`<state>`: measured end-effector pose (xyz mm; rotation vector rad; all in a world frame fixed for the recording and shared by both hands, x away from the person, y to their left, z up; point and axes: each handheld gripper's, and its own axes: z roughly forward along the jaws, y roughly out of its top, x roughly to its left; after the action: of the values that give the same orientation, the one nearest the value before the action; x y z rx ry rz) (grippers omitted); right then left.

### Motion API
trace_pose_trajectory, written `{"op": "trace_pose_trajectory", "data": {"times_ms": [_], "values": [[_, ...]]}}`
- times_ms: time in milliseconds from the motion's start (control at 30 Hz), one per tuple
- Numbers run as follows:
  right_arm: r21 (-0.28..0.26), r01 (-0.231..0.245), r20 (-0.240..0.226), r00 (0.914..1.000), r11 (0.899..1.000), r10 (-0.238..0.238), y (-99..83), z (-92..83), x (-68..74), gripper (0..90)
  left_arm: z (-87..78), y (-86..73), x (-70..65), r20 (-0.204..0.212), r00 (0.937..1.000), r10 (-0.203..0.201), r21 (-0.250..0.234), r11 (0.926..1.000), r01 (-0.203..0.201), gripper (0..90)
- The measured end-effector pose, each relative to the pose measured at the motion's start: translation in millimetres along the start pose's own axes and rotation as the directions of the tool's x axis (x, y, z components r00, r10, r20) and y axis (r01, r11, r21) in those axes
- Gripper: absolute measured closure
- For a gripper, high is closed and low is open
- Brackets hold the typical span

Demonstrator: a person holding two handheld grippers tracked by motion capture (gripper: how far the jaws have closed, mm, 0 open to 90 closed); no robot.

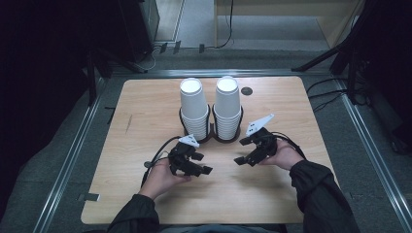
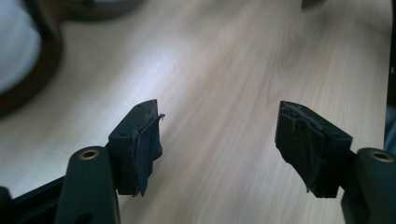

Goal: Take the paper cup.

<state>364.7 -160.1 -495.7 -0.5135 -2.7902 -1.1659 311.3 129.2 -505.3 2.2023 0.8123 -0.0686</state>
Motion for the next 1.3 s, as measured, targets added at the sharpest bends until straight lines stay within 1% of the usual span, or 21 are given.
{"op": "trace_pose_trajectory", "data": {"times_ms": [33,100,167,200,233,267,300,367,433,500,533,567,633,733,833,867,967,1000,1067,1167,1300], "values": [[-0.009,0.007,0.011,0.9999,1.000,-0.007,-0.7,-1.5,1.6,23.6,-1.7,0.7,0.7,0.004,1.0000,-0.003,-0.011,0.9999,0.003,34.5],[-0.029,0.020,0.023,0.9996,0.999,-0.019,0.1,-4.9,3.9,25.3,-4.8,1.6,1.4,-0.026,0.9996,0.012,-0.012,0.9998,-0.012,35.1],[-0.048,-0.008,0.006,0.9999,0.999,0.009,1.5,-8.3,3.6,27.1,-6.5,2.0,1.3,-0.022,0.9995,0.022,-0.014,0.9997,-0.022,36.3],[-0.056,-0.017,0.004,0.9998,0.998,0.017,2.1,-9.5,3.9,28.1,-7.5,2.7,0.4,-0.028,0.9989,0.037,-0.014,0.9992,-0.037,37.9],[-0.065,-0.026,0.005,0.9996,0.998,0.026,2.7,-11.2,4.9,31.4,-8.6,3.8,-1.1,-0.046,0.9974,0.056,-0.018,0.9982,-0.057,37.3],[-0.062,-0.035,-0.008,0.9994,0.997,0.034,3.1,-13.0,6.0,37.4,-8.6,3.8,-1.1,-0.046,0.9974,0.056,-0.018,0.9982,-0.057,36.3],[-0.059,-0.037,-0.008,0.9993,0.998,0.037,3.3,-13.6,6.5,36.4,-9.9,5.0,-1.9,-0.047,0.9968,0.065,-0.021,0.9976,-0.066,35.1],[-0.058,-0.041,0.007,0.9991,0.998,0.041,3.6,-13.9,7.2,36.3,-11.6,8.0,-3.2,-0.039,0.9976,0.057,-0.036,0.9976,-0.058,30.7],[-0.056,-0.043,0.008,0.9990,0.997,0.044,4.0,-14.8,8.2,37.2,-12.3,8.9,-4.2,-0.038,0.9977,0.055,-0.046,0.9973,-0.057,30.4],[-0.052,-0.061,-0.019,0.9980,0.997,0.060,4.8,-16.1,7.1,38.3,-12.8,9.7,-4.2,-0.031,0.9986,0.042,-0.047,0.9980,-0.043,33.6],[-0.052,-0.061,-0.019,0.9980,0.997,0.060,4.8,-16.1,7.1,38.3,-12.8,9.7,-4.2,-0.031,0.9986,0.042,-0.047,0.9980,-0.043,33.8],[-0.049,-0.082,-0.034,0.9962,0.995,0.080,4.6,-16.7,5.7,39.7,-13.9,10.6,-3.1,-0.044,0.9983,0.036,-0.041,0.9984,-0.038,33.8],[-0.037,-0.093,-0.040,0.9950,0.995,0.091,3.6,-17.0,4.8,42.1,-14.7,11.3,-2.9,-0.048,0.9980,0.042,-0.045,0.9980,-0.044,33.9],[-0.040,-0.090,-0.033,0.9955,0.995,0.089,2.2,-18.1,6.7,44.1,-14.4,13.3,-4.1,-0.056,0.9969,0.055,-0.047,0.9972,-0.058,35.8],[-0.052,-0.117,-0.040,0.9926,0.992,0.115,0.0,-18.1,8.3,44.6,-13.6,14.6,-5.0,-0.059,0.9961,0.066,-0.044,0.9967,-0.068,40.1],[-0.054,-0.121,-0.040,0.9921,0.991,0.119,-0.6,-17.8,8.8,44.6,-12.3,15.7,-5.8,-0.050,0.9963,0.070,-0.043,0.9965,-0.072,42.3],[-0.067,-0.104,-0.022,0.9945,0.992,0.103,-2.8,-18.5,11.8,44.5,-10.8,17.9,-6.5,-0.045,0.9959,0.079,-0.034,0.9962,-0.080,45.5],[-0.074,-0.092,-0.014,0.9958,0.993,0.091,-3.3,-18.9,12.5,44.4,-10.8,18.4,-6.8,-0.042,0.9959,0.081,-0.036,0.9960,-0.082,46.0],[-0.075,-0.093,-0.011,0.9956,0.993,0.093,-3.6,-19.9,13.4,44.3,-10.8,18.7,-6.9,-0.038,0.9960,0.080,-0.037,0.9960,-0.082,47.0],[-0.072,-0.119,-0.012,0.9929,0.990,0.119,-5.4,-23.3,13.9,43.6,-11.0,20.9,-7.5,-0.043,0.9964,0.074,-0.036,0.9965,-0.075,46.9],[-0.070,-0.131,0.000,0.9914,0.989,0.131,-8.9,-25.8,14.2,41.7,-10.5,25.0,-7.9,-0.049,0.9959,0.076,-0.046,0.9959,-0.078,46.9]]}}
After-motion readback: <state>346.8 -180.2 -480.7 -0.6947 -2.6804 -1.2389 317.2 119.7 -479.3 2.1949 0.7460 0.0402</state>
